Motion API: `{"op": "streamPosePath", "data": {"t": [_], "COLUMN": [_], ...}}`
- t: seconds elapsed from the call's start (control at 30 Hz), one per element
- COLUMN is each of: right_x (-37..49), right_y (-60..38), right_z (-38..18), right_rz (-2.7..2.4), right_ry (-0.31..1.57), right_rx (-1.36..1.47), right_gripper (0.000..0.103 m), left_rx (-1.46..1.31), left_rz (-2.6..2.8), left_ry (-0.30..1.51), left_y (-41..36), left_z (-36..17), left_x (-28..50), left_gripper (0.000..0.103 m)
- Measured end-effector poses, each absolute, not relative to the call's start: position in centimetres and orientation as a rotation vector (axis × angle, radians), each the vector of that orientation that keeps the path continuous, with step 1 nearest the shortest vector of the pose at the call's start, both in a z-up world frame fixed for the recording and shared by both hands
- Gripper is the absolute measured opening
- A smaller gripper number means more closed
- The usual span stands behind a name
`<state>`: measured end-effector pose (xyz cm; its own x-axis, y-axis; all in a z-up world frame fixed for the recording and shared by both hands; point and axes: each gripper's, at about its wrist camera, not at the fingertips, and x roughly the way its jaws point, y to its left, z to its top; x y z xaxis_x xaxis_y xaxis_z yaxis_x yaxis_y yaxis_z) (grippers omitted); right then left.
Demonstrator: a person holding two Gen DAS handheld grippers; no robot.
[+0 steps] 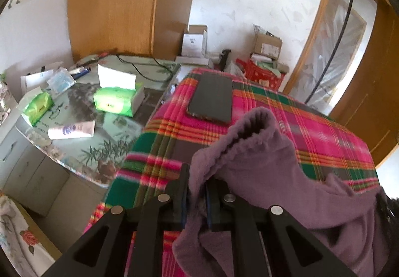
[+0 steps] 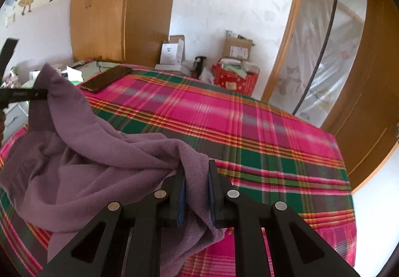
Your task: Fold clothes
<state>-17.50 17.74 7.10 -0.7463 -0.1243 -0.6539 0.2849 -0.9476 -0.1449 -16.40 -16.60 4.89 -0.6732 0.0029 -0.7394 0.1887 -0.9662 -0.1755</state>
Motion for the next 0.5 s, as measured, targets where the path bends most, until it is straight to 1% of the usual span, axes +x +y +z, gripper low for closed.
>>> {"op": "streamPosePath", "data": {"t": [0.03, 0.1, 0.2, 0.27, 0.37, 0.43, 0.5], "right_x": [-18.0, -18.6, -18.8, -18.5, -17.8, -17.4, -16.9], "right_y": [17.8, 17.8, 17.8, 18.1, 18.7, 19.2, 19.8], "right_z": [6.9, 6.6, 6.4, 6.6, 7.1, 7.6, 8.0], "right_rz": [-2.716, -2.699, -2.687, -2.683, -2.673, -2.663, -2.649], "right_ry": [0.332, 0.293, 0.25, 0.214, 0.154, 0.109, 0.056], "right_rx": [1.017, 1.05, 1.072, 1.077, 1.081, 1.079, 1.074], "right_gripper": [0.016, 0.017, 0.019, 0.021, 0.023, 0.025, 0.026], "left_rx": [1.23, 1.25, 1.258, 1.262, 1.265, 1.259, 1.257], "left_rz": [-2.771, -2.793, -2.829, -2.852, -2.857, -2.895, -2.965], "left_ry": [0.35, 0.323, 0.287, 0.263, 0.286, 0.251, 0.195], "left_y": [-16.5, -16.2, -15.8, -15.6, -15.4, -14.4, -12.8], "left_z": [5.0, 5.2, 5.7, 6.0, 6.4, 6.7, 6.9], "left_x": [-15.8, -14.7, -12.8, -11.4, -9.7, -8.6, -7.3], "left_gripper": [0.013, 0.019, 0.026, 0.027, 0.027, 0.027, 0.028]}}
